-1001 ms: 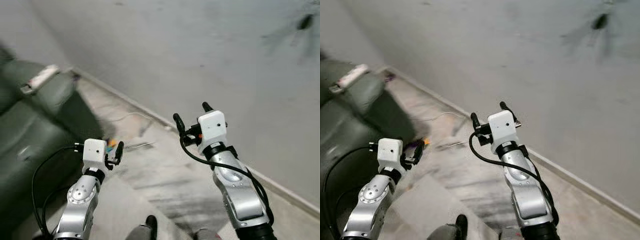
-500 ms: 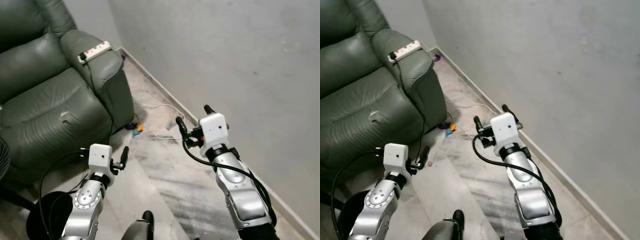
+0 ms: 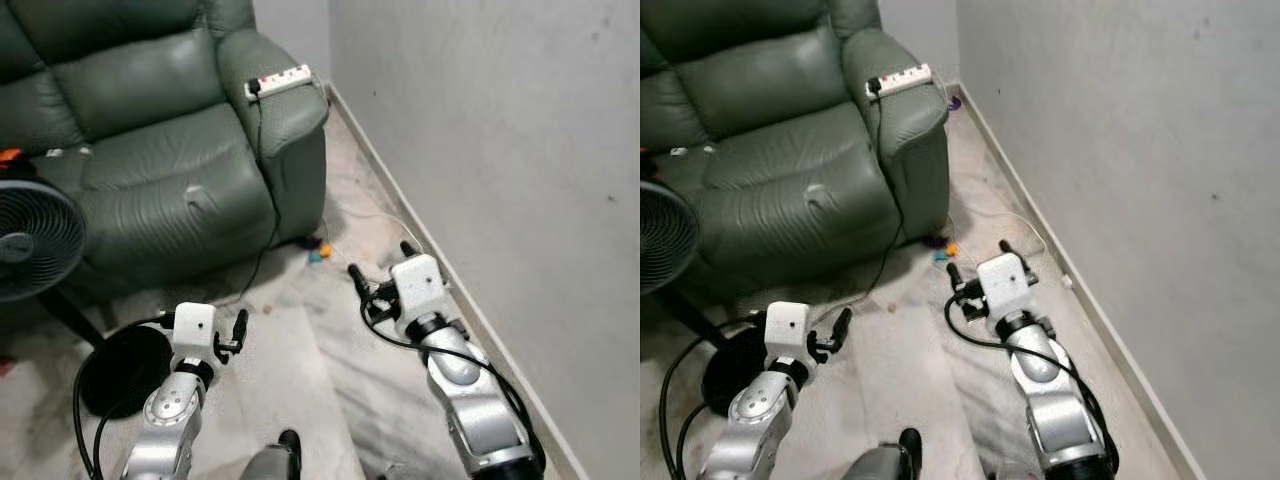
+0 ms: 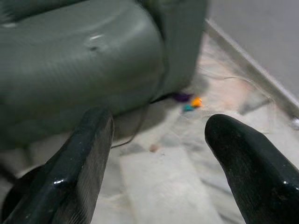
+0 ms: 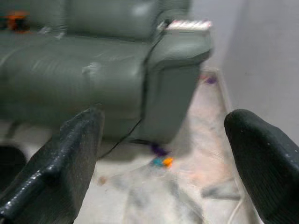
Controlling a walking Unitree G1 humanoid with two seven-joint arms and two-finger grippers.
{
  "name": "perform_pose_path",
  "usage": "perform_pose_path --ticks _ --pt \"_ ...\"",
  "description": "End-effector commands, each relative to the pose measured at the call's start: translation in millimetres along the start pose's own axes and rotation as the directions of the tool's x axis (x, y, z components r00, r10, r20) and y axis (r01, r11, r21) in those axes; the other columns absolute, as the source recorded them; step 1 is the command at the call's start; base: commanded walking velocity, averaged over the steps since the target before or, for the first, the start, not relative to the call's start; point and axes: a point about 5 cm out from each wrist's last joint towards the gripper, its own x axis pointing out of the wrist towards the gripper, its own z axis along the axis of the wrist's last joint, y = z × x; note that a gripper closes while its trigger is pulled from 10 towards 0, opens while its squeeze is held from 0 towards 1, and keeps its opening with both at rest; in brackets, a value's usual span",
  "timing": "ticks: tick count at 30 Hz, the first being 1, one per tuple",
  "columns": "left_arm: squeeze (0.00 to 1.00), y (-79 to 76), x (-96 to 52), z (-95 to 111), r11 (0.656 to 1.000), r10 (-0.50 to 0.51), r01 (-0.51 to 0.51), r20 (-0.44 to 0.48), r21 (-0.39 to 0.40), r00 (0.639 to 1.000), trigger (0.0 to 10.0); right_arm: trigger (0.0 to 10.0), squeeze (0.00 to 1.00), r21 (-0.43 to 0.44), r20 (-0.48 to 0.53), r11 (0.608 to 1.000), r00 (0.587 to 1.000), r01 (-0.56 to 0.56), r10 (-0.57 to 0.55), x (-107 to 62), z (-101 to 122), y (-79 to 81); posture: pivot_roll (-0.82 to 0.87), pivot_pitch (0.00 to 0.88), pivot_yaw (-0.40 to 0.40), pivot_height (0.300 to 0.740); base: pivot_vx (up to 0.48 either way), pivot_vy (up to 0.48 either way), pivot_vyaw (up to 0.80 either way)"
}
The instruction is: Hang keys on a hook
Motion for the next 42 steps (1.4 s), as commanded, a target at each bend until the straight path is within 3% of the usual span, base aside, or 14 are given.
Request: perform_pose_path --ticks 1,5,10,14,16,19,25,29,35,42 --pt "0.0 4.6 -6.1 -21.8 1.0 0.022 -0.021 -0.082 0.017 0.996 10.0 10.0 0.0 0.02 -0.06 1.0 0.998 0.019 -0.018 -3.9 -18.0 -2.4 -0.03 0.182 0.065 0.74 0.0 0.0 0.8" --pt "0.0 8.2 -8.9 -44.6 0.998 0.052 -0.043 -0.173 0.054 0.984 10.0 10.0 0.0 0.045 -0.193 0.998 0.98 0.052 -0.042 -7.8 -51.6 -3.6 -0.04 0.171 0.059 0.74 0.0 0.0 0.8" --pt "0.0 21.1 -16.0 -67.6 0.991 0.116 -0.131 -0.299 -0.031 0.947 10.0 10.0 0.0 0.07 -0.309 0.994 0.949 0.079 -0.054 -15.0 -81.5 -2.0 -0.04 0.159 0.054 0.74 0.0 0.0 0.8" --pt "0.0 29.0 -21.5 -78.3 0.992 0.124 -0.121 -0.346 0.03 0.93 10.0 10.0 0.0 0.133 -0.413 0.981 0.908 0.139 -0.073 -22.8 -102.6 -4.2 -0.05 0.152 0.051 0.74 0.0 0.0 0.8" --pt "0.0 30.8 -26.5 -85.6 0.99 0.132 -0.102 -0.374 0.098 0.918 10.0 10.0 0.0 0.149 -0.465 0.976 0.882 0.159 -0.072 -27.7 -112.4 -4.5 -0.05 0.146 0.046 0.74 0.0 0.0 0.8" --pt "0.0 34.7 -36.3 -98.4 0.991 0.13 -0.099 -0.441 0.092 0.888 10.0 10.0 0.0 0.143 -0.562 0.975 0.825 0.169 -0.061 -40.0 -130.1 -3.3 -0.06 0.14 0.042 0.74 0.0 0.0 0.56" --pt "0.0 31.7 -41.2 -107.5 0.992 0.117 -0.075 -0.504 0.104 0.856 10.0 10.0 0.0 0.127 -0.64 0.978 0.767 0.164 -0.046 -55.7 -145.9 -1.7 -0.05 0.129 0.032 0.74 0.0 0.0 0.5" --pt "0.0 18.9 -48.0 -118.7 0.999 0.031 -0.001 -0.574 0.054 0.819 10.0 10.0 0.0 0.185 -0.718 0.953 0.695 0.241 -0.037 -77.4 -162.3 -1.2 -0.05 0.122 0.028 0.74 0.0 0.0 0.0" --pt "0.0 9.7 -49.1 -121.7 0.995 -0.027 0.081 -0.592 0.064 0.805 10.0 10.0 0.0 0.139 -0.788 0.97 0.616 0.201 -0.015 -101.8 -177.0 -0.8 -0.05 0.123 0.022 0.74 0.0 0.0 0.0" --pt "0.0 9.7 -54.6 -126.4 0.994 -0.044 0.098 -0.614 0.054 0.788 10.0 10.0 0.0 0.151 -0.786 0.968 0.618 0.201 -0.006 -102.2 -177.2 0.3 -0.05 0.125 0.029 0.74 0.0 0.0 0.0"
